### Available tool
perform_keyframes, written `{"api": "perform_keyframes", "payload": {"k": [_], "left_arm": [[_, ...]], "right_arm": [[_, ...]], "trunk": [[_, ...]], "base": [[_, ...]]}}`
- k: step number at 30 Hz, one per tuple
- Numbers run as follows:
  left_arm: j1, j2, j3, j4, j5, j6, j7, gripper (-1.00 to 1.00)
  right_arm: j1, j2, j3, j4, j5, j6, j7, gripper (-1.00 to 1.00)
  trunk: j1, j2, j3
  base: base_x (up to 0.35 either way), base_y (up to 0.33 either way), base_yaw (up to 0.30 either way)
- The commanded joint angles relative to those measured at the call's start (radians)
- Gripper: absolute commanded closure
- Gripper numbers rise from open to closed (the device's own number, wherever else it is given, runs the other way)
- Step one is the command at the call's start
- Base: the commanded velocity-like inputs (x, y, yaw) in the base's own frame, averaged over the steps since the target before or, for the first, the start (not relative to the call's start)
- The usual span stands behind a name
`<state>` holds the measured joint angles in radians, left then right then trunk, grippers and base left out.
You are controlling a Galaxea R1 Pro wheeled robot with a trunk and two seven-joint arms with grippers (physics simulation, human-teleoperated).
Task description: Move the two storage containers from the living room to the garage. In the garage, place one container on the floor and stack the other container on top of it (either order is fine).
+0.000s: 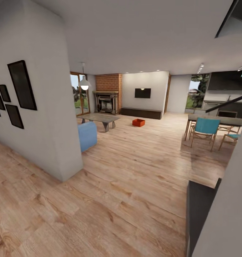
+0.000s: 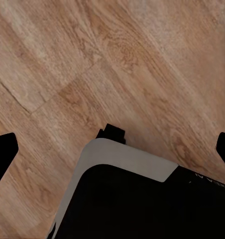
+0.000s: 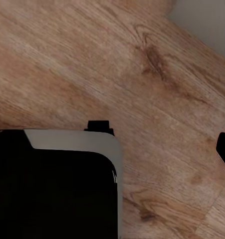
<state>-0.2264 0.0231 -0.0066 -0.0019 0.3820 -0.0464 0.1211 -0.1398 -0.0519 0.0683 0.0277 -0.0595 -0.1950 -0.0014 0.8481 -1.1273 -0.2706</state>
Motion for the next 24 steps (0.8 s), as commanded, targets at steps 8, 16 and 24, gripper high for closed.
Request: {"api": "perform_keyframes", "payload": {"k": [8,16,24], "left_arm": [[-0.001,-0.001,-0.001,0.000,0.005,-0.003,0.002,-1.00],[-0.001,-0.002,-0.001,0.000,0.005,-0.010,0.003,-1.00],[-0.001,-0.003,-0.001,0.000,0.005,-0.012,0.003,-1.00]], "right_arm": [[-0.001,0.007,0.008,0.003,-0.006,0.002,0.000,-1.00],[-0.001,0.015,0.004,0.003,-0.006,0.002,0.000,-1.00],[-0.001,0.015,0.002,0.003,-0.006,0.002,0.000,-1.00]], "trunk": [[0.001,-0.001,-0.001],[0.001,-0.001,-0.001],[0.001,-0.001,-0.001]], "base": [[0.322,0.000,0.000],[0.322,0.000,0.000],[0.322,0.000,0.000]]}}
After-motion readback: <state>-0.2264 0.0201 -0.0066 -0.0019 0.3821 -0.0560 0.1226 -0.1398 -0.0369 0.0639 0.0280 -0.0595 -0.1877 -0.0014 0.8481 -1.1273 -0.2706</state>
